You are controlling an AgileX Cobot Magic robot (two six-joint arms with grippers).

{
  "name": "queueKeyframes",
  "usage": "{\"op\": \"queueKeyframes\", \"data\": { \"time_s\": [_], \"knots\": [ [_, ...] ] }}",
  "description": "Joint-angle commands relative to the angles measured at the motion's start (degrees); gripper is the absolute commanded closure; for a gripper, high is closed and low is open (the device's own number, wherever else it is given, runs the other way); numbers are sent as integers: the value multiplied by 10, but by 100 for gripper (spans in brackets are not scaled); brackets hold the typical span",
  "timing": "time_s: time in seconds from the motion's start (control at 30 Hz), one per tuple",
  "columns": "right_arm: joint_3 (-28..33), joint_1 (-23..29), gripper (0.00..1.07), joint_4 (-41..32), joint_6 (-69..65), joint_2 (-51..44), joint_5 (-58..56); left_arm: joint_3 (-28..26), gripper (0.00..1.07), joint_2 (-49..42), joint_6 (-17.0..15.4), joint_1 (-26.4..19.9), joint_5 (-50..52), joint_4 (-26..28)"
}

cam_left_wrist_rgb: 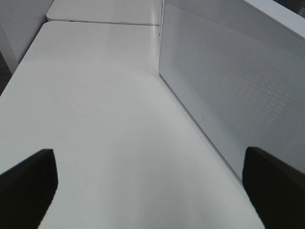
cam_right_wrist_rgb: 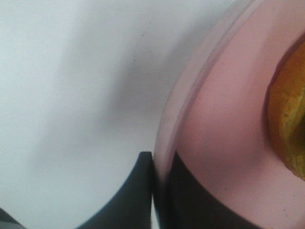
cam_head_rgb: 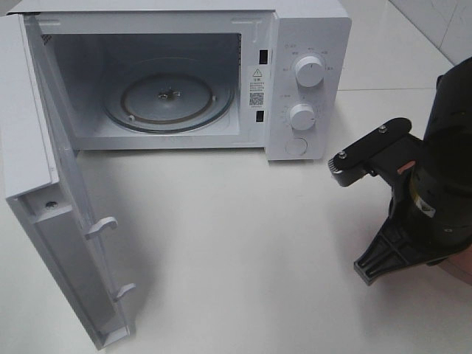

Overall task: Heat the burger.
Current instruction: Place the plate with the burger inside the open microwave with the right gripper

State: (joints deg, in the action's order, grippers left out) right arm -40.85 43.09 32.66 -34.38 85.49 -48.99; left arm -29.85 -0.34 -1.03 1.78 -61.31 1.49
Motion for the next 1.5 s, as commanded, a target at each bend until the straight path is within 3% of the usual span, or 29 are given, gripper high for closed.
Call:
{"op": "queueKeyframes", "data": {
  "time_s": [0.03,0.87,1.5],
  "knots": [
    [1,32,107,25,2,-9,-32,1,9,-2,1,-2,1,2],
    [1,223,107,29,74,-10,-40,1,9,-2,1,-2,1,2],
    [2,250,107,69,198,-50,-9,1,9,-2,1,-2,1,2]
  ]
}}
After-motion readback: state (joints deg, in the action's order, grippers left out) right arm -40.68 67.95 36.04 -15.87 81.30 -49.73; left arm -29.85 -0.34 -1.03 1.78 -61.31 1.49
